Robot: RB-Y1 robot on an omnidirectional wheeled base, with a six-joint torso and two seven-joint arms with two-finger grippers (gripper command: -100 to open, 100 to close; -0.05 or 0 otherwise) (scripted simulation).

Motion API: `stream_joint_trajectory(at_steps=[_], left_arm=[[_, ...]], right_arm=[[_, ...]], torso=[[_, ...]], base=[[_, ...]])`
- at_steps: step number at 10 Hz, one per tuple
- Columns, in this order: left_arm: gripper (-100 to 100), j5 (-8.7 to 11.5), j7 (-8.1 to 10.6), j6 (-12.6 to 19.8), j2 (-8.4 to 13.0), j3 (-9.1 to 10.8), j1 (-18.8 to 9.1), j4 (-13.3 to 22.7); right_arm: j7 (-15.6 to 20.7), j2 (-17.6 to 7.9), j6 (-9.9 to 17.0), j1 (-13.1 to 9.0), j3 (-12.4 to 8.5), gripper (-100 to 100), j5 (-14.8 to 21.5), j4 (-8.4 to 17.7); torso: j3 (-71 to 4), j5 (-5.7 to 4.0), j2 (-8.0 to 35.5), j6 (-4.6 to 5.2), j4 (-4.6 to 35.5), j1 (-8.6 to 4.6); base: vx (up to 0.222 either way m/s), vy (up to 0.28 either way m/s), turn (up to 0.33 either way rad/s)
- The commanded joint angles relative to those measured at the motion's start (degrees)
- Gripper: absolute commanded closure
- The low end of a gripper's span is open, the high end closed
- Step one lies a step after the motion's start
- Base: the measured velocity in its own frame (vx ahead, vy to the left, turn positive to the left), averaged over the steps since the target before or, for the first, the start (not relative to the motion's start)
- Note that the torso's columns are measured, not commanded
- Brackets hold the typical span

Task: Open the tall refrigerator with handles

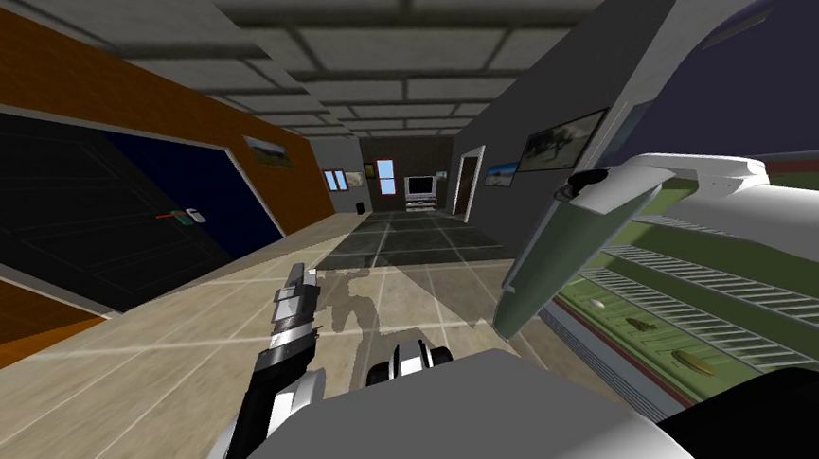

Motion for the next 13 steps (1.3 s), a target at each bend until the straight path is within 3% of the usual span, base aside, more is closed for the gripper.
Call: stream_joint_trajectory(at_steps=[1,4,8,9,10,13], left_arm=[[0,0.0,0.0,0.0,0.0,0.0,0.0,0.0],[0,0.0,0.0,0.0,0.0,0.0,0.02,0.0],[0,0.0,0.0,-0.01,-0.01,0.0,0.03,-0.01],[0,0.0,0.0,-0.01,0.0,0.0,0.02,-0.01],[0,0.0,0.0,0.0,0.0,0.0,0.01,-0.01],[0,0.0,0.0,0.01,0.01,0.01,-0.03,0.01]], right_arm=[[-0.02,0.2,0.02,0.15,0.26,100,-0.17,-0.23],[-0.37,-0.15,1.9,0.29,0.05,100,0.69,1.15],[-0.88,-0.67,4.72,0.49,-0.27,100,1.99,3.24],[-0.8,-0.33,4.67,0.6,-0.53,100,2.04,2.47],[-0.8,-0.37,3.97,0.46,-0.85,-100,1.85,1.9],[-0.75,-0.47,2.68,0.24,-1.28,-100,1.45,0.99]], torso=[[0.06,0.0,0.05,0.03,0.02,0.07],[-0.26,-0.12,-0.67,-0.2,-0.43,0.73],[0.08,-0.14,-0.17,-0.16,-0.26,0.66],[0.12,-0.19,-0.09,-0.16,-0.24,0.49],[0.32,-0.26,0.26,-0.15,-0.15,0.29],[0.43,-0.27,0.37,-0.1,-0.08,0.3]], base=[[0.002,0.015,0.006],[0.173,0.063,0.002],[0.24,0.1,0.008],[0.104,0.038,0.002],[-0.086,-0.047,-0.036],[-0.196,-0.114,-0.042]])
